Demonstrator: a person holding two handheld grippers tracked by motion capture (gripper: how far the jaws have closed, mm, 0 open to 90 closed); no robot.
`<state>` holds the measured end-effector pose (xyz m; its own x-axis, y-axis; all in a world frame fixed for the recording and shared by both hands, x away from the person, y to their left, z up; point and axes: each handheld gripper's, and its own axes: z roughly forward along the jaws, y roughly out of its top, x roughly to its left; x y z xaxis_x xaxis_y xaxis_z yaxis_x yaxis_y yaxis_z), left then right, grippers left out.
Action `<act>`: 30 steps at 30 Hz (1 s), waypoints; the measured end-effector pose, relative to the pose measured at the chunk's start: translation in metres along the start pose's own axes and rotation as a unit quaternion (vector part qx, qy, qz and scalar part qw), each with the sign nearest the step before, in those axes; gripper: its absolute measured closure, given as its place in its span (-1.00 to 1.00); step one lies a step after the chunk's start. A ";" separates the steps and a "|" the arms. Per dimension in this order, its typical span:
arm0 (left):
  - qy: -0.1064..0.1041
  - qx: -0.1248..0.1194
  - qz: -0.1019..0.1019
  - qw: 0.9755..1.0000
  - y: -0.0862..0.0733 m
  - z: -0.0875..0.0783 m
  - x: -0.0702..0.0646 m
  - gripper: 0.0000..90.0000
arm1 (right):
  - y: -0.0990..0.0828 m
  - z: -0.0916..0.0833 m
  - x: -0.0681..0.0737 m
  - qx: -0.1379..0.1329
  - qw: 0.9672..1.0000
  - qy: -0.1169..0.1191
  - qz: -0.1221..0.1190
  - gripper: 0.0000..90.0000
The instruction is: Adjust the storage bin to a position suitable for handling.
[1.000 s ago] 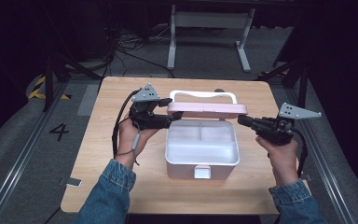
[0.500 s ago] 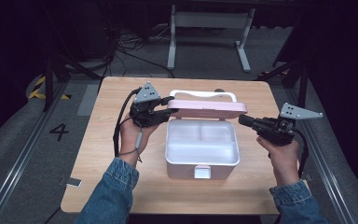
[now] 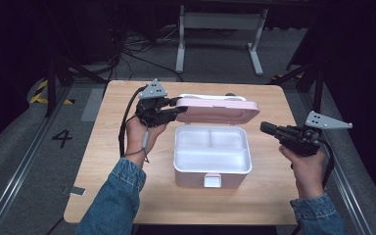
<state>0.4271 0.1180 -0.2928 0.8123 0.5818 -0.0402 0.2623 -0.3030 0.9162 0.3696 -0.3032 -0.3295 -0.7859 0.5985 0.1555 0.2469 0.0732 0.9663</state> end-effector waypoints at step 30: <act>0.058 0.005 -0.042 0.997 0.011 0.041 0.042 0.64 | -0.013 -0.021 -0.015 0.011 0.999 -0.022 0.021 0.92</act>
<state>0.4854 0.1078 -0.3005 0.7217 0.6885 -0.0708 0.3333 -0.2561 0.9074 0.3668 -0.3299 -0.3404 -0.7485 0.6363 0.1867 0.2923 0.0640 0.9542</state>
